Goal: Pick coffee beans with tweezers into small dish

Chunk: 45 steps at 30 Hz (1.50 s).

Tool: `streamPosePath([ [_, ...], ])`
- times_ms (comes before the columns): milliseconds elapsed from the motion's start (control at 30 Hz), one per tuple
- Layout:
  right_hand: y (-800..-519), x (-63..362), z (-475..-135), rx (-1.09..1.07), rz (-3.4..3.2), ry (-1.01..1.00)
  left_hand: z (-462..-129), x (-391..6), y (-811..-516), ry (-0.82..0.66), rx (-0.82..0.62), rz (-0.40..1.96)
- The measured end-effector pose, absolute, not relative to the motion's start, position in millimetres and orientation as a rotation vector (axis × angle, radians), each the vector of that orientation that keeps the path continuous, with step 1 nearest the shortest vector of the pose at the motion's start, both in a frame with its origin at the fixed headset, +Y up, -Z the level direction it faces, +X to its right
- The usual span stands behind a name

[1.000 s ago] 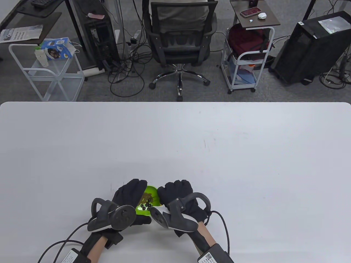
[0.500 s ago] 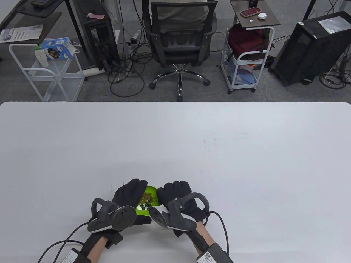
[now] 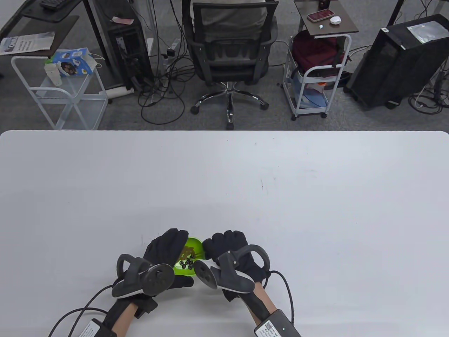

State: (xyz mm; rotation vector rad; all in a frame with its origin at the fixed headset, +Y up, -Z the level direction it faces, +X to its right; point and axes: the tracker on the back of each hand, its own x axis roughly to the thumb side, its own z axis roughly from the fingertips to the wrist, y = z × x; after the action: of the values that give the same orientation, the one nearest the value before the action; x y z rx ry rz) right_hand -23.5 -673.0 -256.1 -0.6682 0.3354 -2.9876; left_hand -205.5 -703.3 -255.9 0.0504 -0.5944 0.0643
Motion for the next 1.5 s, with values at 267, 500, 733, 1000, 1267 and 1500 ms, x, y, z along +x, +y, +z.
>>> streamPosePath([
  [267, -658, 0, -255, -0.614, -3.121, 0.403, -254, -207, -702, -0.577, 0.061, 0.055],
  [500, -655, 35, -264, -0.463, -3.266, 0.399, -257, -213, -704, -0.548, 0.053, 0.083],
  [733, -670, 55, -275, -0.373, -3.353, 0.28, -257, -213, -704, -0.544, 0.052, 0.085],
  [1000, -673, 59, -276, -0.382, -3.405, 0.206, -257, -214, -703, -0.542, 0.05, 0.085],
  [1267, -665, 39, -266, -0.513, -3.352, 0.365, -257, -214, -703, -0.545, 0.046, 0.083],
  [1500, -666, 20, -261, -0.595, -3.288, 0.39, -257, -214, -702, -0.547, 0.051, 0.079],
])
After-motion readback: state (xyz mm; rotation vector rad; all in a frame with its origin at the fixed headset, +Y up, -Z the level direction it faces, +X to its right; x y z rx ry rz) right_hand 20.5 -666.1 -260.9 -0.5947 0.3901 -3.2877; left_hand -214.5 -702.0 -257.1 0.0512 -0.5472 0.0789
